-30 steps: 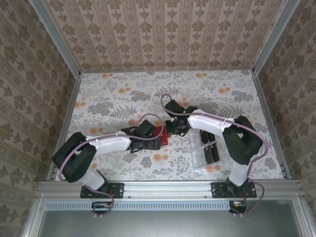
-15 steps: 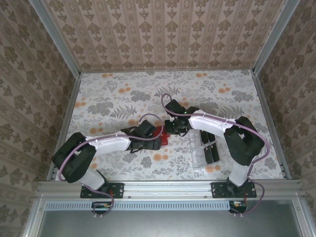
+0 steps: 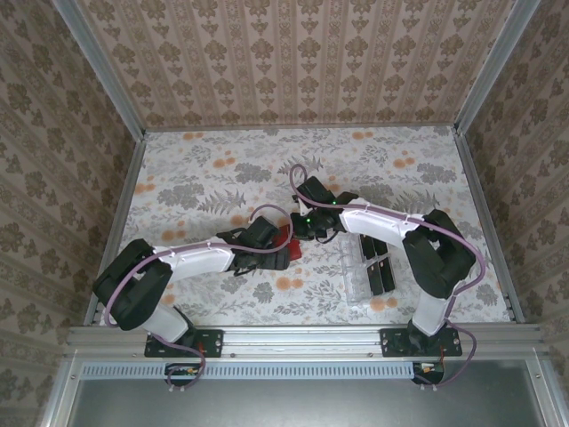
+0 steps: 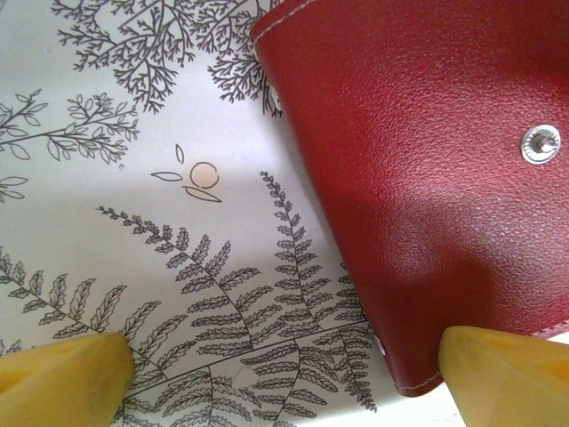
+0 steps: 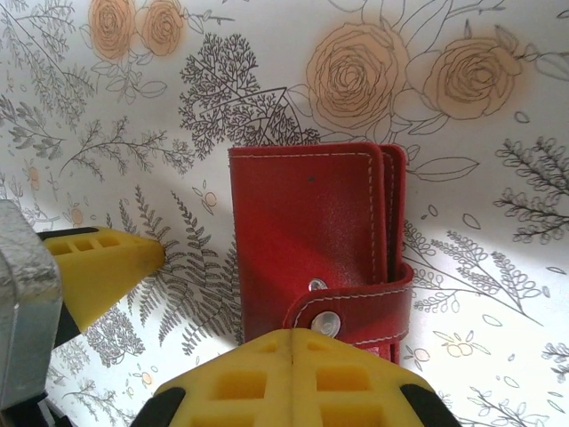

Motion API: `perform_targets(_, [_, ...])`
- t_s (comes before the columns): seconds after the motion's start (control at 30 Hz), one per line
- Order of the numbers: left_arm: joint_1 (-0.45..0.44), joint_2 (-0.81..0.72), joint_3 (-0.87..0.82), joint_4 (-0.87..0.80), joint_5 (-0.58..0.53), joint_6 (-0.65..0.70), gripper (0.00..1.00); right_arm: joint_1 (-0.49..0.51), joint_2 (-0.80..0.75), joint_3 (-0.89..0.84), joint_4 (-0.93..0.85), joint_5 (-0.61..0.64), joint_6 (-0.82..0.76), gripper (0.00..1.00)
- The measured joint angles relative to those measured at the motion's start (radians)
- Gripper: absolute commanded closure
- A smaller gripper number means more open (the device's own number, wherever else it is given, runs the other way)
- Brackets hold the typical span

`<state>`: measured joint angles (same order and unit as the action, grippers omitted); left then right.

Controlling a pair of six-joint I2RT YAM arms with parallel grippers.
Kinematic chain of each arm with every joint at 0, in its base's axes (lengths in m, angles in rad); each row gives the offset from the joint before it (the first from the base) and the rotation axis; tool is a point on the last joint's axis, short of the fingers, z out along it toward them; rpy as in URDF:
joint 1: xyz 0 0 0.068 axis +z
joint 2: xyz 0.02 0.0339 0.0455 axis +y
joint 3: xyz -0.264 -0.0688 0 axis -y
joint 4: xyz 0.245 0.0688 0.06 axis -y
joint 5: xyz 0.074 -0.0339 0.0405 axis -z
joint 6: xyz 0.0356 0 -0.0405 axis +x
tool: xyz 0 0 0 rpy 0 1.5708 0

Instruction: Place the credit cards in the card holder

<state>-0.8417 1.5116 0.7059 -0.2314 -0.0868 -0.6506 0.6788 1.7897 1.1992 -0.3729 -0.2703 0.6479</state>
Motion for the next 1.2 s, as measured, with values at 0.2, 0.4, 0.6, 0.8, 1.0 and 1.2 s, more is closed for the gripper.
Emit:
perform_targets(0.2, [0.006,-0.025,-0.021,0.021,0.013,0.000,0.00,0.000,0.049,0.000,0.020,-0.014,0.010,1.00])
perform_targets(0.4, [0.047,-0.081,-0.050,0.042,0.025,-0.010,0.00,0.000,0.063,-0.005,0.035,-0.018,0.010,1.00])
perform_targets(0.6, [0.126,-0.163,-0.054,0.046,0.011,-0.045,0.00,-0.001,0.063,-0.015,0.036,-0.019,0.010,1.00])
perform_targets(0.8, [0.203,-0.113,-0.025,0.050,0.020,-0.052,0.00,-0.005,0.063,-0.028,0.043,-0.019,0.010,1.00])
perform_targets(1.0, [0.215,-0.015,0.038,0.076,0.048,-0.047,0.00,-0.007,0.063,-0.030,0.055,-0.023,0.010,1.00])
perform_targets(1.2, [0.215,0.039,0.069,0.101,0.070,-0.040,0.00,-0.007,0.063,-0.030,0.057,-0.030,0.010,1.00])
